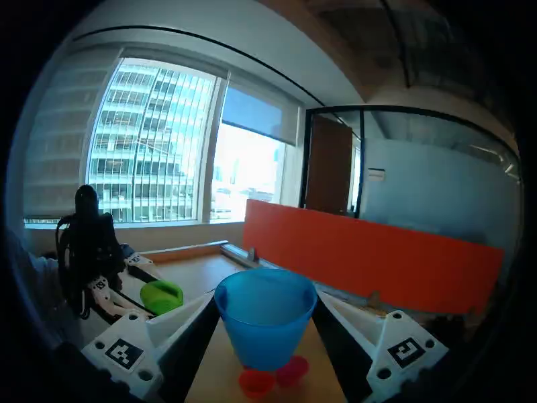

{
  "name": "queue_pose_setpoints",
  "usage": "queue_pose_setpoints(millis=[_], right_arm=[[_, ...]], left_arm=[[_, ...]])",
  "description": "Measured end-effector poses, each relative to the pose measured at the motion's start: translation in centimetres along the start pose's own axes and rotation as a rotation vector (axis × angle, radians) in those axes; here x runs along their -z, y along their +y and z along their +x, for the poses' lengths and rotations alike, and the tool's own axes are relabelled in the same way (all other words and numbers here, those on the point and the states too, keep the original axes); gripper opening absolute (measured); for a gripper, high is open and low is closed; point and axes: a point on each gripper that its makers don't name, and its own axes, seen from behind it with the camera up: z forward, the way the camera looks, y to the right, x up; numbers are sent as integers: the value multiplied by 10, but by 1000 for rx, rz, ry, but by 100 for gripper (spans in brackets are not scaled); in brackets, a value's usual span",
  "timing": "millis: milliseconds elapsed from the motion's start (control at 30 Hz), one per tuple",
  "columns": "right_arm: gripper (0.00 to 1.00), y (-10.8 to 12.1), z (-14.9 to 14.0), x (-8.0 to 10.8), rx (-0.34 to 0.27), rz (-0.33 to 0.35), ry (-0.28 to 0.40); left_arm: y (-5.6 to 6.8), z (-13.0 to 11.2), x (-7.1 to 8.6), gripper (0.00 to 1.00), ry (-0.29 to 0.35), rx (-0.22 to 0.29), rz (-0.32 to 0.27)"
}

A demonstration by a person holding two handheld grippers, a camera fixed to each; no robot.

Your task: Pour water

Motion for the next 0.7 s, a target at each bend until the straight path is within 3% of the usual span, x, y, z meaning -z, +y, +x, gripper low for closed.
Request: queue_pose_setpoints(millis=[367,700], right_arm=[[91,-2,-66,11,-14,38,-61],[92,-12,-115,16,-19,99,-124]], left_arm=[[-1,-36,3,87,-89,-10,4],[-4,-77,1,87,-179,16,1]])
